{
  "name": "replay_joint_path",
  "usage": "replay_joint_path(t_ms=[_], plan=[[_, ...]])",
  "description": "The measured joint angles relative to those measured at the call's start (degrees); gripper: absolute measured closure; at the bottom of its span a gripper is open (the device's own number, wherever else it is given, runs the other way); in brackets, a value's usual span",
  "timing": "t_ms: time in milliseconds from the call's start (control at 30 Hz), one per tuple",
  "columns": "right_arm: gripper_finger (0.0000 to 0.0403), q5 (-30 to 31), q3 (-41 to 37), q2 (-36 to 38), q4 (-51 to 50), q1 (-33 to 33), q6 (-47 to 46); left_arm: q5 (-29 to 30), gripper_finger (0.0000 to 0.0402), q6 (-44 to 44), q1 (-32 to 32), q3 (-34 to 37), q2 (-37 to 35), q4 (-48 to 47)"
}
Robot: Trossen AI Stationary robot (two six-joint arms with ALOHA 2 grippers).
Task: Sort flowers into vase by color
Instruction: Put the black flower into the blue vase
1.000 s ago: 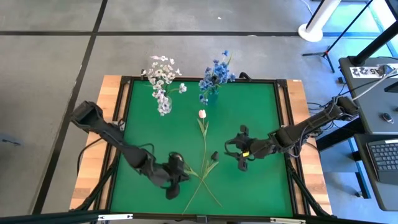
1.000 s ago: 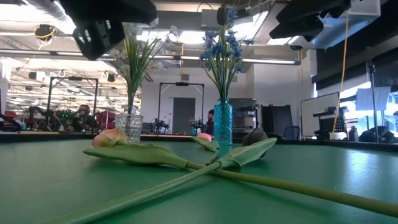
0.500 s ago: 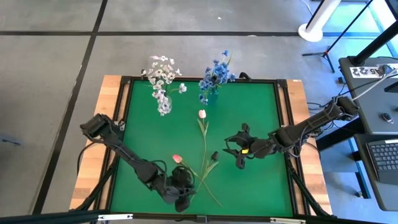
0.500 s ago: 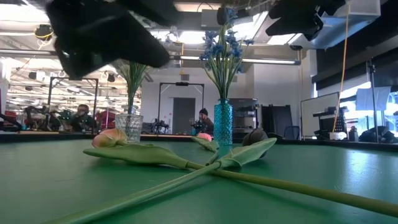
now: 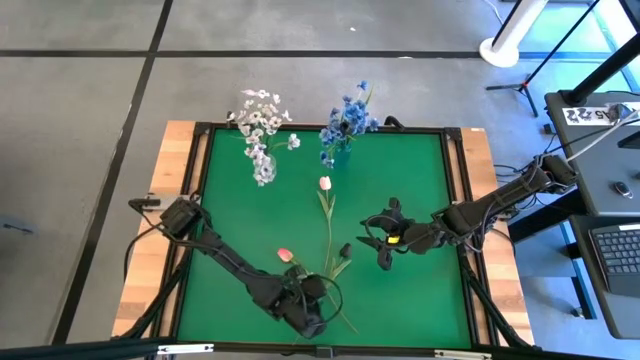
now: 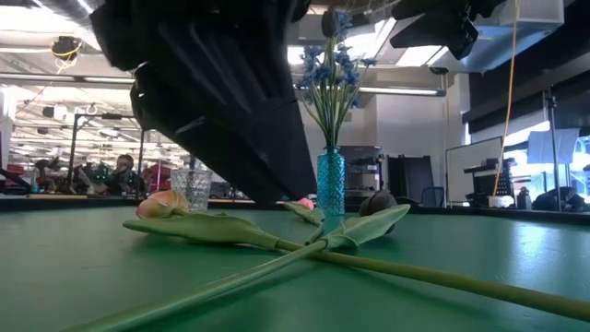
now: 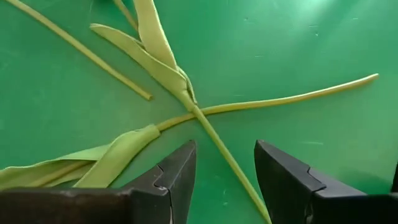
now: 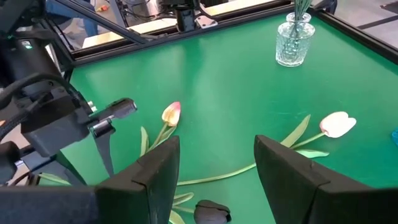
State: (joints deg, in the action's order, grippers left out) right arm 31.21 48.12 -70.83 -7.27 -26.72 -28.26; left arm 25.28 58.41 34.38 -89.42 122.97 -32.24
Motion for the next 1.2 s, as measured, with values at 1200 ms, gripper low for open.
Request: replay_joint_path(t_ms=[1200], plan=[[0.0196, 1.26, 0.0, 0.0, -0.15, 0.0, 0.21, -2.84, 0.0398, 10.54, -0.11, -1.71, 5.34, -4.55]])
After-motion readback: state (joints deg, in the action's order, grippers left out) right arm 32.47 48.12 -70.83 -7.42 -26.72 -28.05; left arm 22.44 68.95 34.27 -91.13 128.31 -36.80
